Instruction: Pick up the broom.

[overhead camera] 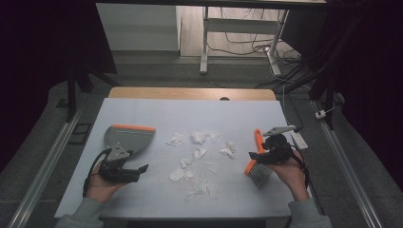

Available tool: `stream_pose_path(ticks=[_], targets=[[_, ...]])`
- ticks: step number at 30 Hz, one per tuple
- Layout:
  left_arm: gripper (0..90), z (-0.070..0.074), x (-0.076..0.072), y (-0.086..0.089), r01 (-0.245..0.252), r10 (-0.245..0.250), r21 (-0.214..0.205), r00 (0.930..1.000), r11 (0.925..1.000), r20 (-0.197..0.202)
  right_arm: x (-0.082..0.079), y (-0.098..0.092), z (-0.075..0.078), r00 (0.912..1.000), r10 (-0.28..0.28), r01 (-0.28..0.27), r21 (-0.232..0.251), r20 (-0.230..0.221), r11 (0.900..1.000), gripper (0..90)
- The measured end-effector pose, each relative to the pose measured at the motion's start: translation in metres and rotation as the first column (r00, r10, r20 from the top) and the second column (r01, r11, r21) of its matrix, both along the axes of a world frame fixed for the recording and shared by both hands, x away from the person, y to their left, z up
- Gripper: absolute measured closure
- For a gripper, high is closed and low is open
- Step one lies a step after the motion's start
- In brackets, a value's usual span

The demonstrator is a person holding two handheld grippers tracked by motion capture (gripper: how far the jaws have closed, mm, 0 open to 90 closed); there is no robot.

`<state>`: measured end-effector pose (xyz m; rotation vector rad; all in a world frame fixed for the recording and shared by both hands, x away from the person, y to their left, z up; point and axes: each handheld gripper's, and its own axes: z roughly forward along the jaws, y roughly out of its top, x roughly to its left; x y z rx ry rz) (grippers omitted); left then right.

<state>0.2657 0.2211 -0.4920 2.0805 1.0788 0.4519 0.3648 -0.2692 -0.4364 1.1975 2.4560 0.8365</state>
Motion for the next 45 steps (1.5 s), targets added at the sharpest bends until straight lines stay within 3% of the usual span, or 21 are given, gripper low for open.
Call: stream_pose_path(ticks=[5,10,13,15,18,21,30,32,33,34,40,42,43,44,45], targets=[[21.5,0.0,0.0,-0.001,-0.003,0.003,0.007,1.0,1.0,0.001,0.022,-0.004,0.002,0.996,-0.056,0.057,0.008,-0.069,0.9983,33.8],[22.3,-0.001,0.0,-0.002,0.007,-0.007,0.02,1.0,0.9998,0.007,0.036,-0.01,-0.001,0.993,-0.061,0.062,0.015,-0.102,0.9979,34.0],[22.2,-0.001,0.0,-0.002,0.006,-0.006,0.016,1.0,0.9999,0.007,0.044,-0.013,-0.009,0.9867,-0.088,0.087,-0.016,-0.136,0.9961,34.0],[22.2,-0.001,0.0,-0.003,0.006,-0.006,0.02,1.0,0.9998,0.007,0.052,-0.013,-0.016,0.9755,-0.127,0.121,-0.047,-0.18,0.9916,34.4],[22.2,-0.002,-0.001,-0.004,0.012,-0.012,0.024,0.9999,0.9996,0.009,0.056,-0.013,-0.02,0.9704,-0.149,0.138,-0.068,-0.19,0.9881,34.1],[22.3,-0.003,0.0,-0.004,0.016,-0.016,0.026,0.9998,0.9996,0.01,0.063,-0.014,-0.029,0.9546,-0.198,0.176,-0.114,-0.223,0.9778,34.0],[22.4,-0.008,-0.001,-0.008,0.036,-0.037,0.046,0.9993,0.9983,0.006,0.071,-0.011,-0.04,0.9393,-0.229,0.201,-0.131,-0.255,0.9708,34.0],[22.4,-0.008,-0.001,-0.01,0.042,-0.042,0.049,0.9991,0.9979,0.008,0.073,-0.01,-0.042,0.932,-0.253,0.218,-0.155,-0.26,0.9635,35.6],[22.4,-0.008,-0.001,-0.01,0.044,-0.044,0.051,0.999,0.9977,0.008,0.074,-0.01,-0.044,0.9254,-0.28,0.24,-0.175,-0.256,0.9548,37.6],[22.4,-0.008,-0.001,-0.01,0.044,-0.044,0.053,0.999,0.9976,0.007,0.074,-0.01,-0.044,0.9254,-0.28,0.24,-0.175,-0.256,0.9548,37.6],[22.4,-0.009,-0.001,-0.01,0.043,-0.044,0.053,0.999,0.9976,0.005,0.079,-0.009,-0.049,0.9019,-0.33,0.276,-0.217,-0.278,0.9364,46.9],[22.4,-0.009,-0.001,-0.01,0.045,-0.046,0.055,0.9989,0.9974,0.006,0.078,-0.007,-0.05,0.901,-0.328,0.268,-0.231,-0.283,0.9353,49.1],[22.4,-0.009,-0.001,-0.01,0.045,-0.045,0.056,0.999,0.9975,0.005,0.078,-0.005,-0.05,0.8947,-0.332,0.269,-0.233,-0.299,0.9346,54.7],[22.4,-0.009,-0.002,-0.01,0.044,-0.045,0.056,0.999,0.9975,0.005,0.078,-0.005,-0.05,0.8947,-0.332,0.269,-0.233,-0.299,0.9346,54.7],[22.4,-0.009,-0.002,-0.01,0.044,-0.044,0.055,0.999,0.9975,0.005,0.077,-0.003,-0.05,0.889,-0.34,0.275,-0.235,-0.307,0.9323,54.9]])
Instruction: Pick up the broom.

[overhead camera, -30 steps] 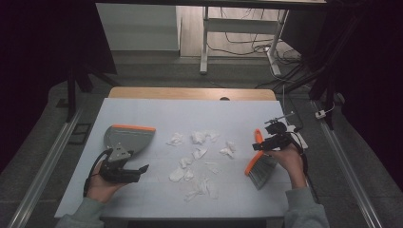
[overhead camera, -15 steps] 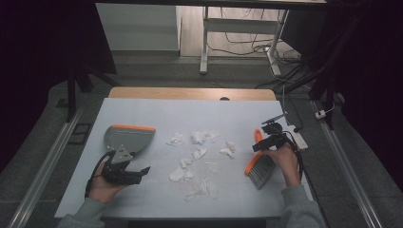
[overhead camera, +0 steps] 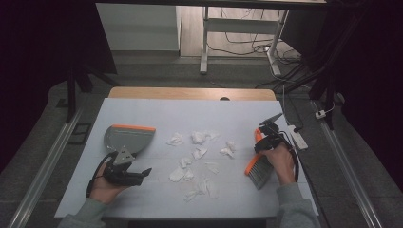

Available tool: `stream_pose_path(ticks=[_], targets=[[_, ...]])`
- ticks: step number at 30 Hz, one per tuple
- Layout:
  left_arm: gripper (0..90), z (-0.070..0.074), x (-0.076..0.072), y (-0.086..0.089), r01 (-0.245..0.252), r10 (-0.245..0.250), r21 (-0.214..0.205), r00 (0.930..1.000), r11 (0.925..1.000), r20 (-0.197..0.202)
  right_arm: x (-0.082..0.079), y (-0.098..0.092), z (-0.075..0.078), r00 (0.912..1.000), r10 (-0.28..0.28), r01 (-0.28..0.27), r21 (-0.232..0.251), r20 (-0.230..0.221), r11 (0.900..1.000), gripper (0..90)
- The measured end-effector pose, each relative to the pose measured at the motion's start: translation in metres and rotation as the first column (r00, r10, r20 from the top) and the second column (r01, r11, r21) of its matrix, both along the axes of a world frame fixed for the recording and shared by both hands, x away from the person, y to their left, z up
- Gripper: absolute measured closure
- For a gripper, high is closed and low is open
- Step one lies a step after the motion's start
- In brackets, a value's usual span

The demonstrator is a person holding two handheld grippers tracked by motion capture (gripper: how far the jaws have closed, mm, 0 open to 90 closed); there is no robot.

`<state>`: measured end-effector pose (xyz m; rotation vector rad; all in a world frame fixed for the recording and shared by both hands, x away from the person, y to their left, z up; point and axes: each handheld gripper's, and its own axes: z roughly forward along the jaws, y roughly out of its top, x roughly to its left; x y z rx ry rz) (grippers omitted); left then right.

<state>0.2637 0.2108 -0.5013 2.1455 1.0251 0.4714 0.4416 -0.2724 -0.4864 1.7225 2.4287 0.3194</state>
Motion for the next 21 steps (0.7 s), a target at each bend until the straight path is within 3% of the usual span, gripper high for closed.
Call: stream_pose_path(ticks=[2,4,6,7,12,21], targets=[[22.4,-0.0007,-0.0006,0.0002,0.001,-0.001,0.002,1.0,1.0,-0.001,-0.001,-0.0004,-0.0004,0.9997,-0.01,0.01,0.001,-0.021,0.9999,55.6],[22.4,-0.0013,-0.0013,0.0,0.002,-0.002,0.007,1.0,1.0,-0.002,-0.0028,0.0003,-0.0013,0.9993,-0.035,0.035,0.003,-0.012,0.9994,56.5],[22.4,-0.0014,-0.0015,-0.0004,0.004,-0.004,0.011,1.0,0.9999,-0.002,-0.0031,0.0013,-0.0017,0.9994,-0.034,0.034,-0.01,-0.004,0.9994,57.3],[22.4,-0.0014,-0.0017,-0.0007,0.004,-0.004,0.01,1.0,0.9999,-0.001,-0.0037,0.0051,-0.0021,0.9995,-0.031,0.031,-0.044,0.002,0.9985,60.1],[22.5,-0.0007,-0.0036,-0.001,0.003,-0.003,0.017,1.0,0.9999,0.006,-0.0052,0.0052,-0.0023,0.9997,-0.017,0.017,-0.047,0.016,0.9987,67.1],[22.6,-0.003,-0.003,-0.0058,0.015,-0.015,0.038,0.9999,0.9992,0.001,-0.0092,0.0026,-0.0024,0.9958,0.079,-0.076,-0.053,0.048,0.9957,70.8]])
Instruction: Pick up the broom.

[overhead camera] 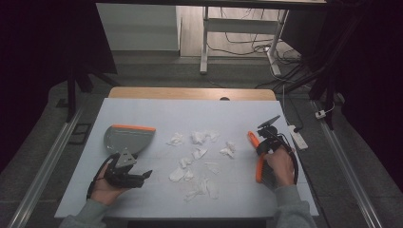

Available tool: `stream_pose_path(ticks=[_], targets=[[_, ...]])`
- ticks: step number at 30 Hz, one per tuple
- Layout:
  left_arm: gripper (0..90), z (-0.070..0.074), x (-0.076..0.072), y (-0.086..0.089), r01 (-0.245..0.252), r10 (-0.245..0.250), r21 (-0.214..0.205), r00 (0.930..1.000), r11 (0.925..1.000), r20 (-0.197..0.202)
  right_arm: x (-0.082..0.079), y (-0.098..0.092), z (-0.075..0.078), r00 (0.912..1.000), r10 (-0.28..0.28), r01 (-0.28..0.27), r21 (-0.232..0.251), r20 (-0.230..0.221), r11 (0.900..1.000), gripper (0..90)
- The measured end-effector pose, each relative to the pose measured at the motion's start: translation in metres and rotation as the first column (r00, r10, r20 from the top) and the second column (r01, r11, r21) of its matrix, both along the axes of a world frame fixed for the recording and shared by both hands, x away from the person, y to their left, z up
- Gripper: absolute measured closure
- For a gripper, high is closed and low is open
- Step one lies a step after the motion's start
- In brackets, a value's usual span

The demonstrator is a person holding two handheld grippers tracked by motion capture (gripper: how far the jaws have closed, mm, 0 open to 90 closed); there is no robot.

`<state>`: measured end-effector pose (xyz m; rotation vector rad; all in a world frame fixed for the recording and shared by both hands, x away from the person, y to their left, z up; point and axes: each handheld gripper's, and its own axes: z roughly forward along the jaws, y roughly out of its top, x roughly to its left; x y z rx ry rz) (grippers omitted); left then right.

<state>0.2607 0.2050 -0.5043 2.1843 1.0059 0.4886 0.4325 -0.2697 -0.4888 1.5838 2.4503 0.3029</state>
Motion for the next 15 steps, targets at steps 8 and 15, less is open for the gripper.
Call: stream_pose_path(ticks=[8,15], targets=[[22.7,0.001,0.001,0.003,-0.009,0.009,-0.013,1.0,0.9999,0.002,-0.007,-0.018,0.007,0.9989,0.043,-0.045,0.139,0.019,0.9893,71.0],[22.7,0.001,0.001,0.003,-0.011,0.011,-0.015,0.9999,0.9998,0.003,-0.022,-0.049,0.024,0.9949,0.048,-0.077,0.368,0.089,0.9265,71.1]])
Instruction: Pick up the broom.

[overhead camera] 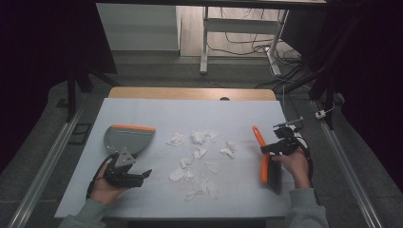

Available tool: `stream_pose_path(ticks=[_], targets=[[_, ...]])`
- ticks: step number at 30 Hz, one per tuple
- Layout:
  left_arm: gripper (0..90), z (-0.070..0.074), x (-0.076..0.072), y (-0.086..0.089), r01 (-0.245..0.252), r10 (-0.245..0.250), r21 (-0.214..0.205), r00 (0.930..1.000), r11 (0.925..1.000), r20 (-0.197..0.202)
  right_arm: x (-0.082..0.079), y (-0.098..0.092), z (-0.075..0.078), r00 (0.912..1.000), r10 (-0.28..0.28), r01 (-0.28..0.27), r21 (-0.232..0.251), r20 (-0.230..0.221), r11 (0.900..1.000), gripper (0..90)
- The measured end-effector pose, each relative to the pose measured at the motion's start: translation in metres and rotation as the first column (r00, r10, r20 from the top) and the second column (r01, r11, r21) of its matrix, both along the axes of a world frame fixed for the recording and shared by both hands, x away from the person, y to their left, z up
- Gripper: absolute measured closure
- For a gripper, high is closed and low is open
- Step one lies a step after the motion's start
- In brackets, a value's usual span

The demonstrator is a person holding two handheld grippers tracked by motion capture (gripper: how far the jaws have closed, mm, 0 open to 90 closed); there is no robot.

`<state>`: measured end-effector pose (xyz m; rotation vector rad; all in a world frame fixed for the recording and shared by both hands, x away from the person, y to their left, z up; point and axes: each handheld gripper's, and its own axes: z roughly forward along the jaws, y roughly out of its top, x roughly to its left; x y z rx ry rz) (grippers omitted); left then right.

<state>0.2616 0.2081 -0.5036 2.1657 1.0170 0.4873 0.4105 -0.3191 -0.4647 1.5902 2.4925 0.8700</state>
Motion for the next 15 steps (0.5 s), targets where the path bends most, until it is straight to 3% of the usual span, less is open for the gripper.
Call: stream_pose_path(ticks=[5,9,15], targets=[[22.7,0.0,0.0,-0.001,0.001,-0.001,0.003,1.0,1.0,0.001,-0.007,-0.011,0.009,0.9978,0.005,-0.012,0.118,0.065,0.9929,71.1],[22.7,0.0,0.0,-0.003,0.003,-0.003,0.005,1.0,1.0,0.002,-0.01,-0.016,0.015,0.9945,0.02,-0.042,0.213,0.103,0.9763,71.2],[22.7,0.0,0.001,-0.006,0.008,-0.008,0.003,1.0,1.0,0.002,-0.013,-0.016,0.023,0.9882,0.028,-0.069,0.276,0.151,0.9586,71.2]])
